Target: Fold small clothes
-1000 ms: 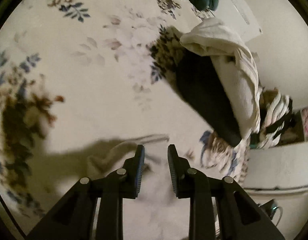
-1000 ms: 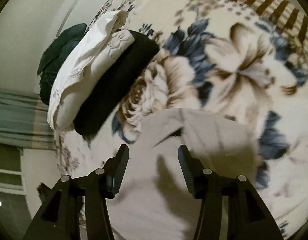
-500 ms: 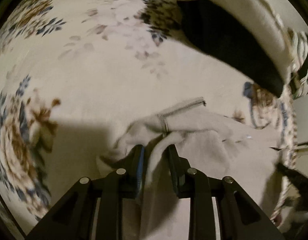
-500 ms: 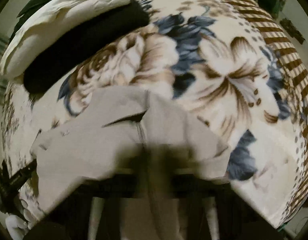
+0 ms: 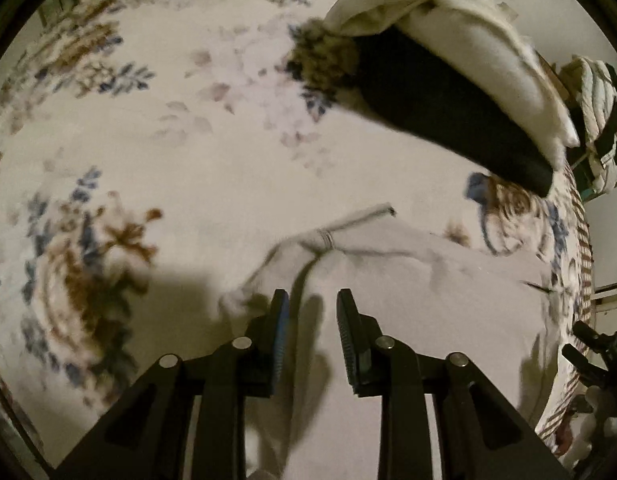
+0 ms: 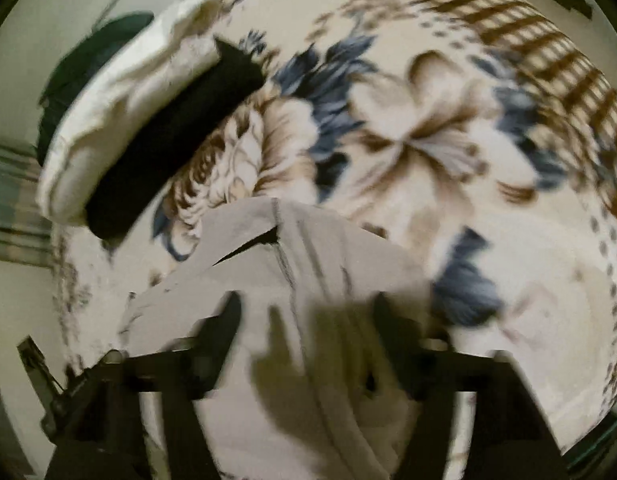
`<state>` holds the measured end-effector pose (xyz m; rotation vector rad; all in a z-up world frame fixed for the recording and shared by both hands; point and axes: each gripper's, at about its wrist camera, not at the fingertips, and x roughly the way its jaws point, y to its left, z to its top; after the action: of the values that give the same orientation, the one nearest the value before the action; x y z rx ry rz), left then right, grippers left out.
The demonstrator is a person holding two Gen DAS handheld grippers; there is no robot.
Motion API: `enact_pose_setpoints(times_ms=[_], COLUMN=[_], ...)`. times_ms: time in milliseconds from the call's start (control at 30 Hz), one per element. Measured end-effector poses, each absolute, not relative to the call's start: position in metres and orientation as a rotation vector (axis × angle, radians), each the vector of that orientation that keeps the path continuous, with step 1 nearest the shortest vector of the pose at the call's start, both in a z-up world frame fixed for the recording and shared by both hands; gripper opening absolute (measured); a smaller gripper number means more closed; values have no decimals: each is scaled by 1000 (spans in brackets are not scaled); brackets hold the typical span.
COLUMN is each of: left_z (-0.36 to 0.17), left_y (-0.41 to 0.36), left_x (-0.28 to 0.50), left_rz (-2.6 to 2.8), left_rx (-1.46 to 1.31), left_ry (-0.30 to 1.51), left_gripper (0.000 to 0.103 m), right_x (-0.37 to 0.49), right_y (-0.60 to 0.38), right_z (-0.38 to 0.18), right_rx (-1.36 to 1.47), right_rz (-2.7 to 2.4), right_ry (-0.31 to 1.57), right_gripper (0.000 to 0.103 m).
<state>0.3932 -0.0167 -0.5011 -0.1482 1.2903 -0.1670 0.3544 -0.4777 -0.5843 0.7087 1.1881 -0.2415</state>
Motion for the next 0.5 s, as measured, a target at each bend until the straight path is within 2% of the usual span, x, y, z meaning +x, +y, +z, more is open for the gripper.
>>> enact_pose_setpoints(times_ms=[33, 67, 100, 167, 300, 500], left_z=[-495, -492, -489, -487, -488, -512], left_y=[-21, -26, -29, -38, -68, -120], left_x=[382, 375, 367, 345, 305, 233], left_rz=[-164, -162, -164, -178, -181, -37], left_rx=[-123, -115, -120, -165, -278, -668], left_ry=[1286, 1289, 1292, 1320, 1369, 1449], left_gripper=[84, 100, 103, 103, 103, 103], right_x=[344, 336, 329, 318, 311, 346], right_y=[-483, -487, -491, -492, -497, -526], right_z=[-582, -581, -581, -583, -583, -567], right_rx=[723, 727, 731, 722, 693, 596], right_rz=[-238, -239, -227, -206, -153, -26], right_ry=[1193, 1199, 1206, 1249, 1327, 1406], right_gripper=[76, 76, 79, 84, 84, 85])
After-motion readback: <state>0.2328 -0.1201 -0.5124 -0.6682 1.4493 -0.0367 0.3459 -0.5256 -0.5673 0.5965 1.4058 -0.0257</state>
